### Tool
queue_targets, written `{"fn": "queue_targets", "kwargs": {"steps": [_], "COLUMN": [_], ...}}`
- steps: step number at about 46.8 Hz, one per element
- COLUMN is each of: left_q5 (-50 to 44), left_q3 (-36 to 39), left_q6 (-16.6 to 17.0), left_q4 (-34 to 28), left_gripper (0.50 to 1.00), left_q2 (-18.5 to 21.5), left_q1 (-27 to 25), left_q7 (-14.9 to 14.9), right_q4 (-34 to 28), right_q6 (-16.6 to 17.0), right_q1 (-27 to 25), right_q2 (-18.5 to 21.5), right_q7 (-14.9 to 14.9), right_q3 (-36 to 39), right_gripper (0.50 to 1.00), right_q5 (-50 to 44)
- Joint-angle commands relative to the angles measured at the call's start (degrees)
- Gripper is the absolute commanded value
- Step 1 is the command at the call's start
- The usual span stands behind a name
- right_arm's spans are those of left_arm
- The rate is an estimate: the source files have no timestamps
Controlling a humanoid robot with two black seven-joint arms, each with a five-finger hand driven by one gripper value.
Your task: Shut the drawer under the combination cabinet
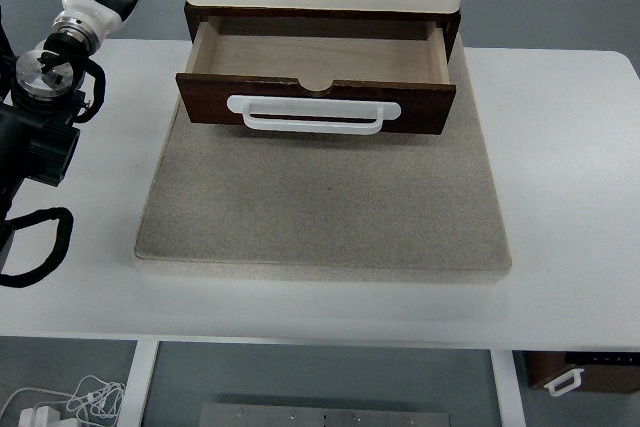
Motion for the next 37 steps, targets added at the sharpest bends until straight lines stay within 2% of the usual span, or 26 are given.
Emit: {"fn": "queue_targets", "kwargs": {"steps": [1,28,37], "left_q5": [0.00,-0.70,-0.88], "left_q3": [0.00,-0.09,0.00], "left_q6": [0.01,0.10,-1.39], "left_q4": [-0.03,0.50,0.06], "left_gripper": [1.000,1.000,1.000], "left_q2": [0.00,1.67,2.37], "left_q1": [0.28,0.10,-0.68], "left_q7": [0.00,0.00,-2.02], "right_q4": [0.00,0.00,0.00], "right_q6": [0.05,0.05,0.05], "right_q1": [0.00,0.00,0.00], "right_q2": [0.00,0.00,0.00], "right_q7": [-0.01,-0.01,-0.01], "right_q3": [-0.02,-0.02,-0.02], "right_gripper": [0.952,0.952,0.952], "right_q5": [0.00,0.00,0.00]}}
